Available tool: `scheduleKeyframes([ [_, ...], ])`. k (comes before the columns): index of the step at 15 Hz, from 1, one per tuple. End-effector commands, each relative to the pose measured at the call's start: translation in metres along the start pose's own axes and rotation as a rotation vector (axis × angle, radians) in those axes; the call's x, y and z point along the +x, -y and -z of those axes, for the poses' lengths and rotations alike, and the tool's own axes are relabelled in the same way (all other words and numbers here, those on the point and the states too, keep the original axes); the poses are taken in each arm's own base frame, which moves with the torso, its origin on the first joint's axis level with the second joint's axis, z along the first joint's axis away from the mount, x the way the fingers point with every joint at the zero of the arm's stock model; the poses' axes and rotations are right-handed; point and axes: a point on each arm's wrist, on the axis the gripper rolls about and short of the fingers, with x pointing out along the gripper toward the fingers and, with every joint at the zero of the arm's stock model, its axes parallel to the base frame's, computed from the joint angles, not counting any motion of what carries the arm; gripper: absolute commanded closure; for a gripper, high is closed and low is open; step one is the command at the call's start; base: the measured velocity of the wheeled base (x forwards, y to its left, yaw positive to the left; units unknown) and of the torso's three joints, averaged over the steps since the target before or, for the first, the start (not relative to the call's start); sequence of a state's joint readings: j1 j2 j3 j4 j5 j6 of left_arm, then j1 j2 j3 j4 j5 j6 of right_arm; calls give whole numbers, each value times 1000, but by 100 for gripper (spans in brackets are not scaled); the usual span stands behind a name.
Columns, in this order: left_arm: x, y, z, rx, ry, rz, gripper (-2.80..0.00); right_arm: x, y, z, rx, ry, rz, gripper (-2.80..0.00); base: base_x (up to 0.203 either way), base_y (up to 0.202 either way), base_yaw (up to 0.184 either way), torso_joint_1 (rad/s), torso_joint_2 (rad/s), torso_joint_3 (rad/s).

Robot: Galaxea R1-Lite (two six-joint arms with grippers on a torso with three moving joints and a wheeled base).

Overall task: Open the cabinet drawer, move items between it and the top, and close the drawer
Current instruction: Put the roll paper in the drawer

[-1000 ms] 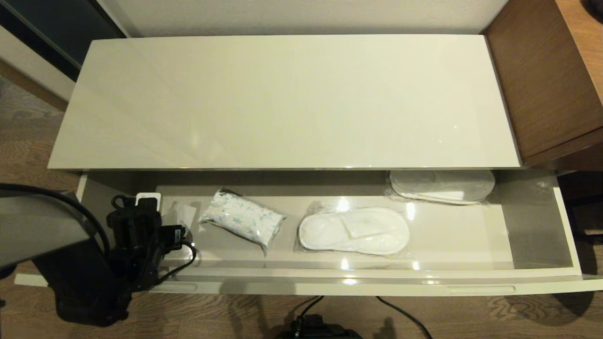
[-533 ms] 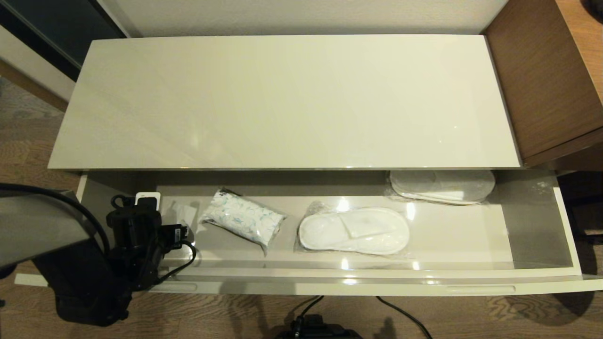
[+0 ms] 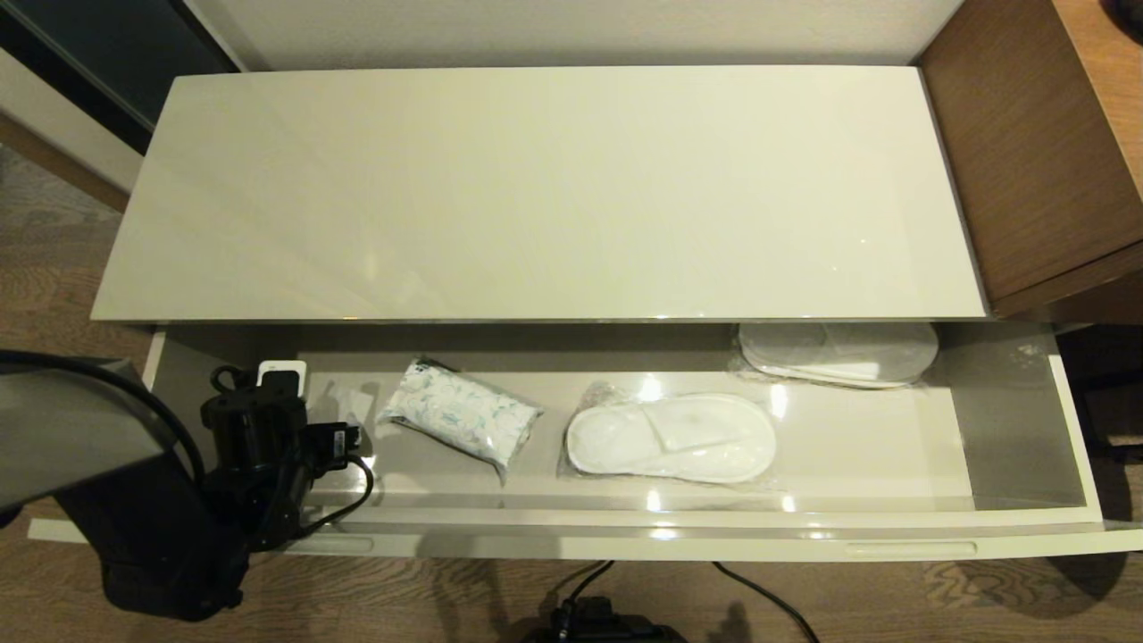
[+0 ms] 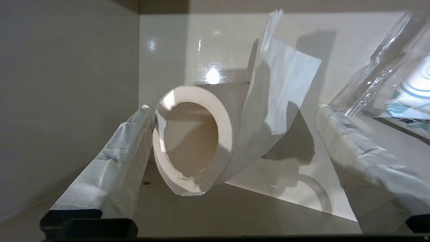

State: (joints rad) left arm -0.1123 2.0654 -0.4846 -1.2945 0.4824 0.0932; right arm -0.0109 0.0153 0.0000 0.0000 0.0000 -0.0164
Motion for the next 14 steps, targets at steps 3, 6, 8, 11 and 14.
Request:
scheduleKeyframes([
  [3,-17,-7,-21,-28,67,27,-280,0,0,0,0,-3,0,0,0,0,0,0,0,0],
  [6,-21,-9,-24,-27,66,32,-280,0,0,0,0,-3,0,0,0,0,0,0,0,0],
  [8,-27,-11,-29,-31,81,37,-280,0,0,0,0,-3,0,0,0,0,0,0,0,0],
  [11,-45,-18,-51,-47,121,48,-280,0,0,0,0,-2,0,0,0,0,0,0,0,0],
  [14,-62,-27,-69,-46,123,65,-280,0,0,0,0,-3,0,0,0,0,0,0,0,0],
])
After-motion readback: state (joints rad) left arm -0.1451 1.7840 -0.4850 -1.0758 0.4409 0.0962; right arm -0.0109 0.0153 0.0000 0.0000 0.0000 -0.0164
